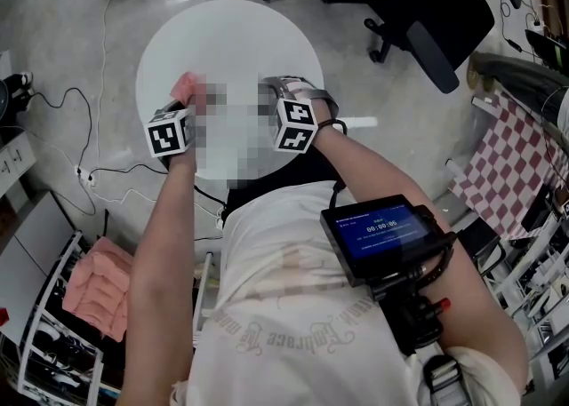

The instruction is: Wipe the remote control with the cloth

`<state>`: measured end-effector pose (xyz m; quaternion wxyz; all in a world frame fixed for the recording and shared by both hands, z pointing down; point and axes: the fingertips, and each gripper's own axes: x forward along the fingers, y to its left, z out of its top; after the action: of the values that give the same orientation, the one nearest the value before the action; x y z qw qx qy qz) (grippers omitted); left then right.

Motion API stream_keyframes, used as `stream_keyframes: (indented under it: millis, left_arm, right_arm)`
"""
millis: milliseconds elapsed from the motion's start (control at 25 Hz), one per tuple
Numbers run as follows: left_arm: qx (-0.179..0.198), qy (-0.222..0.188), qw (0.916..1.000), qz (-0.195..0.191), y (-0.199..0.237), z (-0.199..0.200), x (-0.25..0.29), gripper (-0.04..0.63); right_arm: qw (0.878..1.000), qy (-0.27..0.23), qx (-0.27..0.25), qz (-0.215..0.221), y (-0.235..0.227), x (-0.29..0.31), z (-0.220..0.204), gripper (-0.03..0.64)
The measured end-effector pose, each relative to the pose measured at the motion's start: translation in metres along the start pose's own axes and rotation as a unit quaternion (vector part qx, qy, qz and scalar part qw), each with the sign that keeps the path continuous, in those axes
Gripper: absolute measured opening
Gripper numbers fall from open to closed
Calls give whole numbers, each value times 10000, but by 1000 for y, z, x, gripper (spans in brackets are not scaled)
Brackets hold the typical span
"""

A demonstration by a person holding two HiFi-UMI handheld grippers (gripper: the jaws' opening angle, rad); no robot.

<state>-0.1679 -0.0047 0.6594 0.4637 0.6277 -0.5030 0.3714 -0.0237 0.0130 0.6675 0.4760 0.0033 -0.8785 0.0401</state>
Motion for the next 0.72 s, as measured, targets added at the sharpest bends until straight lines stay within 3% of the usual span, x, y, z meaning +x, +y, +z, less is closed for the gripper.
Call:
stream_keyframes:
  millis: [160, 320, 480, 720]
  left_arm:
    - [137, -9, 9996, -237, -20, 0, 1, 25]
    - [517, 88, 9964, -659, -58, -3, 5, 25]
    - [515, 62, 9946, -894, -86, -1, 6, 25]
    - [913, 192, 9847, -1471, -133, 3, 6, 23]
  right_arm:
    - [10000, 30, 4, -2, -1, 1, 0, 210]
    - [10000, 49, 7, 2, -1, 1, 0, 210]
    - [10000, 80, 18, -2, -2, 1, -2, 210]
    - [10000, 53, 76, -32, -2, 1, 0, 210]
